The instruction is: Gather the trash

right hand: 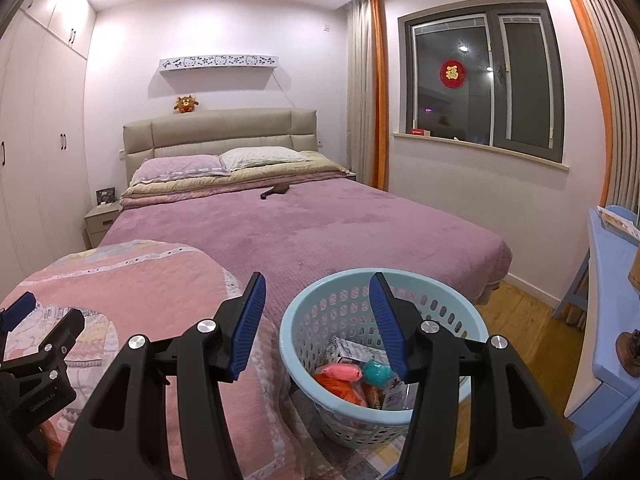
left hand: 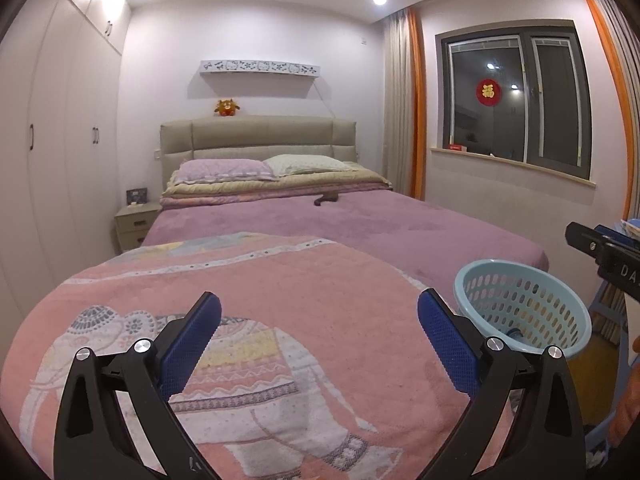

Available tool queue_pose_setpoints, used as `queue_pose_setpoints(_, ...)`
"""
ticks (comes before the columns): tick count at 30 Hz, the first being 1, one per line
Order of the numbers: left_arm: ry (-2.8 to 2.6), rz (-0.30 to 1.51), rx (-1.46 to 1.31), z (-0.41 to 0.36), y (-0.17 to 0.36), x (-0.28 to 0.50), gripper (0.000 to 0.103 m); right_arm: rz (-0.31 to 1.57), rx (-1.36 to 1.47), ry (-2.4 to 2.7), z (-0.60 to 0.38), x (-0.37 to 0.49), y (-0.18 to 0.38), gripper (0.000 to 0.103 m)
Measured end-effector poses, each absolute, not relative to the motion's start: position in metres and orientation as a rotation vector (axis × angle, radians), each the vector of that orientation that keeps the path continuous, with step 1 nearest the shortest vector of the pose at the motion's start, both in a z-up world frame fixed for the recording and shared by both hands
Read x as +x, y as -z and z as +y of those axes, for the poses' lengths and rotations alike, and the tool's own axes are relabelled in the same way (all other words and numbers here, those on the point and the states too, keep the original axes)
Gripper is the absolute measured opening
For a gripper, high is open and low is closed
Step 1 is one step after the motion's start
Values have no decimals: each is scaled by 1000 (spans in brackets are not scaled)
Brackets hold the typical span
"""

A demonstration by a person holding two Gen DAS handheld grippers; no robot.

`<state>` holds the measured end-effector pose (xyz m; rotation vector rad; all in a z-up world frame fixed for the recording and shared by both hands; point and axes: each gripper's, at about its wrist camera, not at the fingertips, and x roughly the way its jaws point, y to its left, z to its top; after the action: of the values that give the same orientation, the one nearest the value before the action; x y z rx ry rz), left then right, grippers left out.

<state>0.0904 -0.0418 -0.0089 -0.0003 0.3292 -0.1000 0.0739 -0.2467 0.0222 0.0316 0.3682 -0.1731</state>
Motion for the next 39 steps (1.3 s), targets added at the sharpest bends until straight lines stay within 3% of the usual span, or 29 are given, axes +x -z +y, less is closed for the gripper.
queue_pose_setpoints(7,117,328,8,-43,9,89,96,372,28,172,-244,73,-19,51)
queue_pose_setpoints(13,122,336,11,-44,8,90,96,366,45,171,-248,72,-20,58)
queue_pose_setpoints(39,108,319,51,-50,6,85,95,398,44,154,-246,81,-14,60)
